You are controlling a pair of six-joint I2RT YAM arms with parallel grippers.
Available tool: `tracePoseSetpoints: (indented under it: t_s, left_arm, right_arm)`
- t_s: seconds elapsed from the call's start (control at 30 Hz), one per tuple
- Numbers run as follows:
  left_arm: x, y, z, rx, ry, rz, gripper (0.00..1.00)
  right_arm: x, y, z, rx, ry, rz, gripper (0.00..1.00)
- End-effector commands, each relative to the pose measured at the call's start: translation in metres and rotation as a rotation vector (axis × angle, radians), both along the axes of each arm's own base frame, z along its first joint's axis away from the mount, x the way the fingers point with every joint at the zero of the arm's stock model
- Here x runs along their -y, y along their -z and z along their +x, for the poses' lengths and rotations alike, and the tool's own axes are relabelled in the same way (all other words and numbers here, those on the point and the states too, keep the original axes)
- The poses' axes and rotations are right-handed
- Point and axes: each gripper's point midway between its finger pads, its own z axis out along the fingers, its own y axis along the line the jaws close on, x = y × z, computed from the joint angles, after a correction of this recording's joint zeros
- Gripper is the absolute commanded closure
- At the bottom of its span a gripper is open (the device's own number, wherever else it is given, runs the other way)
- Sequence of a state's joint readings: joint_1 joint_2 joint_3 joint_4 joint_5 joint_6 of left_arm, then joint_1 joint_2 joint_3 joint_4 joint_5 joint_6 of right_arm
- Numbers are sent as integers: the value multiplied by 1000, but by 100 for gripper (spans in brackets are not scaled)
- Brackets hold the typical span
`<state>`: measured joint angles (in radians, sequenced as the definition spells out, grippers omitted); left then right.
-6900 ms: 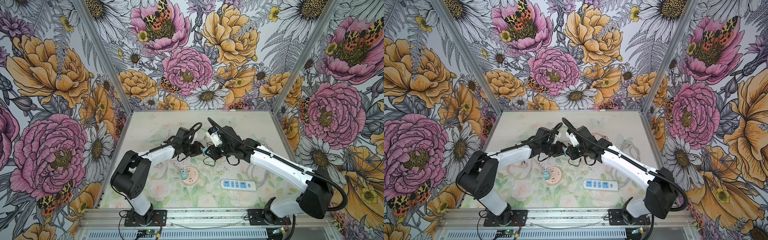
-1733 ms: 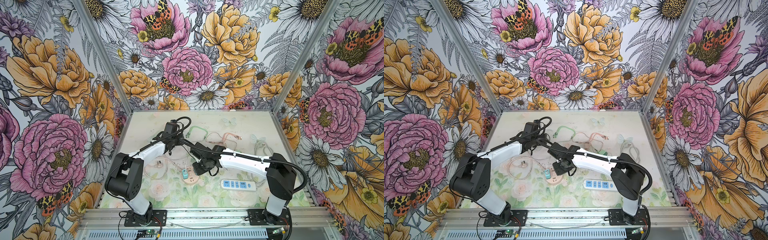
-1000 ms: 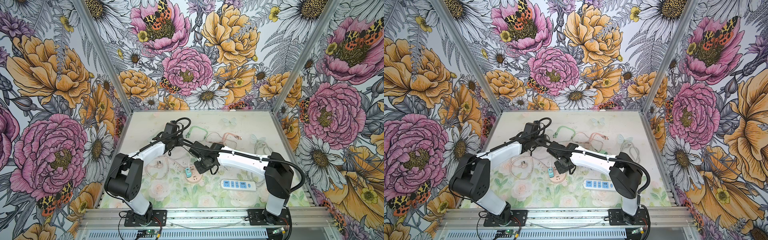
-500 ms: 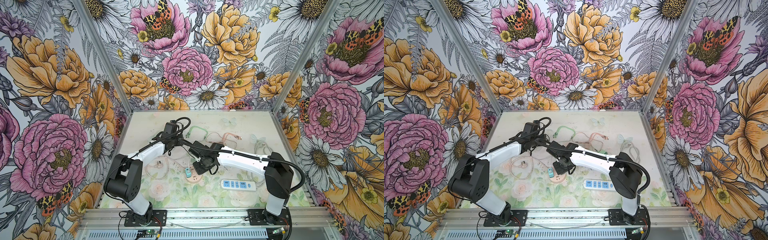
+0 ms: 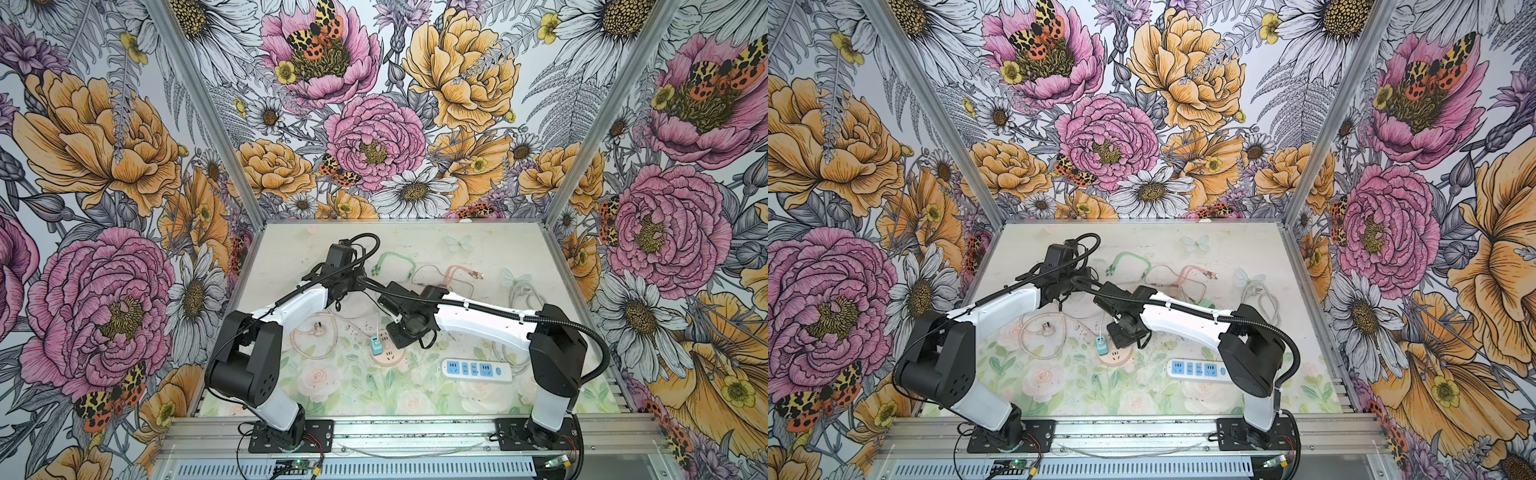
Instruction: Insert the plug
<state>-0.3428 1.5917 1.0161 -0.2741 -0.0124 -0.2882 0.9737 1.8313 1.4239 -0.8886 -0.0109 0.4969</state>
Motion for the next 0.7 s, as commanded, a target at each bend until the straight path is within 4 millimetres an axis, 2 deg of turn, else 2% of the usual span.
tracePoseSetpoints:
  t_s: [0.0, 0.3, 0.6, 0.67]
  left_arm:
    - [-8, -7, 2, 21, -29, 4, 95]
    - [-8, -9, 0, 22, -24, 4, 92]
    - [-10, -9, -3, 19, -24, 7, 85]
    - [-11, -9, -4, 19, -25, 11, 81]
  right_arm:
    - [7, 7, 4, 12, 15, -33, 100]
    - [7, 15, 3, -3, 24, -47, 100]
    - [6, 19, 0, -13, 30, -57, 100]
    - [6, 18, 0, -9, 29, -54, 100]
